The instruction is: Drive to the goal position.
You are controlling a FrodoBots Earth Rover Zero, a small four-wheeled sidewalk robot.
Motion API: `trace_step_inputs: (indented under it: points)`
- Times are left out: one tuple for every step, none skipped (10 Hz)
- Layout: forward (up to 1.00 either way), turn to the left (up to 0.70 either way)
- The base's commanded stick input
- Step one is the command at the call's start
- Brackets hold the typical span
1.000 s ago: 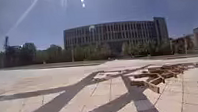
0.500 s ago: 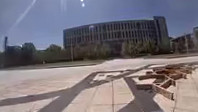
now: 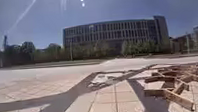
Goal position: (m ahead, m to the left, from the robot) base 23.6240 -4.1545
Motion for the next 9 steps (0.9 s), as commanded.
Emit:
trace_step_inputs:
  points:
    - [0.7, 0.0]
    - [0.7, 0.0]
    - [0.7, 0.0]
    - [0.7, 0.0]
    - [0.7, 0.0]
    - [0.7, 0.0]
    - [0.7, 0.01]
    - [0.7, 0.02]
    - [0.7, 0.0]
